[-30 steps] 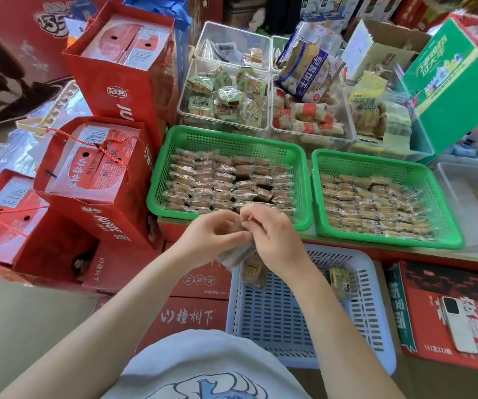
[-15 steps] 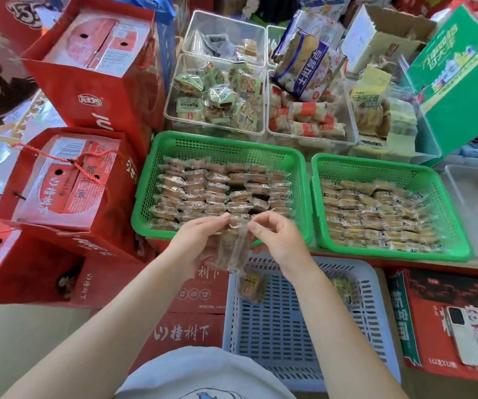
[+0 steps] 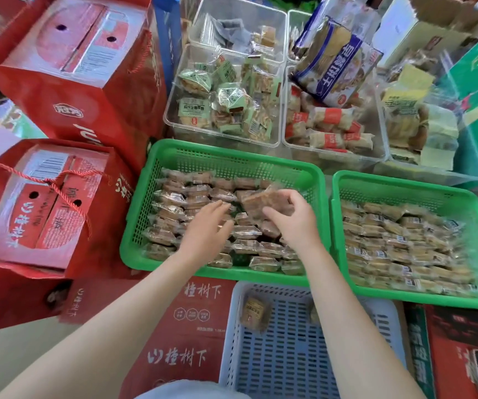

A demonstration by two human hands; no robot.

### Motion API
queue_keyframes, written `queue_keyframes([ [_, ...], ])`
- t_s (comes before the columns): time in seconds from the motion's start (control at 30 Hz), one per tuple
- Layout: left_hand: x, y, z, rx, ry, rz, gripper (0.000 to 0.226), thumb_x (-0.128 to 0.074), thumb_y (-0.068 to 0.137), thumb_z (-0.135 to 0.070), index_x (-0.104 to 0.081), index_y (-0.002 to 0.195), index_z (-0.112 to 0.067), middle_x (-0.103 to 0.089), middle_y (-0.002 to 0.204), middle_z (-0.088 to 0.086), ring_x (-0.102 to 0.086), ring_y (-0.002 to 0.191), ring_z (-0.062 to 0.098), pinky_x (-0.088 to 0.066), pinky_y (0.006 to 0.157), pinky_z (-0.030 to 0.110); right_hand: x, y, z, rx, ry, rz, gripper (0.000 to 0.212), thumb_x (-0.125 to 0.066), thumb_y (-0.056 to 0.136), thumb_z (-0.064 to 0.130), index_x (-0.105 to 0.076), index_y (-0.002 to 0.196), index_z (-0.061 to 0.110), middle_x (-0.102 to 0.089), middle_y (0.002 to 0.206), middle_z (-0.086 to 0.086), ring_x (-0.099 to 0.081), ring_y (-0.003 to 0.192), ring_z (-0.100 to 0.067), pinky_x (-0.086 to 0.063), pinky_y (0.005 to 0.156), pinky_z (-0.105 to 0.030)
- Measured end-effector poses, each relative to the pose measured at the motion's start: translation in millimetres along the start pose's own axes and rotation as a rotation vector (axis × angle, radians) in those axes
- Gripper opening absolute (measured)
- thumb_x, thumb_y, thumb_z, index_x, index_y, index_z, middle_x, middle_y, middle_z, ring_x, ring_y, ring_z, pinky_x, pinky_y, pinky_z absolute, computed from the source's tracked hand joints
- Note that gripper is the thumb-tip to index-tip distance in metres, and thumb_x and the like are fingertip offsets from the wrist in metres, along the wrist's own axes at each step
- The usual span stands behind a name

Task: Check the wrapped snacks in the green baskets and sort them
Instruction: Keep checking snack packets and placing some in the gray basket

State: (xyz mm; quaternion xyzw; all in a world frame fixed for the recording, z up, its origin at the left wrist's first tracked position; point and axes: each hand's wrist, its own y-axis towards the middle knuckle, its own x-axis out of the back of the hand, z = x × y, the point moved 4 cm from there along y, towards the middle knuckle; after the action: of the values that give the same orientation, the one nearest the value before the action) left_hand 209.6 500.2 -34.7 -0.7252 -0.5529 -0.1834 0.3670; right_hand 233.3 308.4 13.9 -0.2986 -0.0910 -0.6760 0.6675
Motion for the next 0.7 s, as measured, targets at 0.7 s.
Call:
queue_keyframes([
  [0.7, -44, 28, 36, -0.145, 0.717, 0.214, 0.065, -0.012, 0.100, -0.069, -0.006, 0.159, -0.044, 0.024, 0.166, 0.001, 0.022, 0.153, 0.032, 0.007, 0.123, 0.057, -48, 38, -14, 0.485, -0.613, 0.035, 0.037, -0.058, 0.084, -0.012, -0.058, 0.116, 0.005, -0.066, 0.102, -0.013, -0.056, 0.095, -0.031, -0.050, 0.075, -0.040],
])
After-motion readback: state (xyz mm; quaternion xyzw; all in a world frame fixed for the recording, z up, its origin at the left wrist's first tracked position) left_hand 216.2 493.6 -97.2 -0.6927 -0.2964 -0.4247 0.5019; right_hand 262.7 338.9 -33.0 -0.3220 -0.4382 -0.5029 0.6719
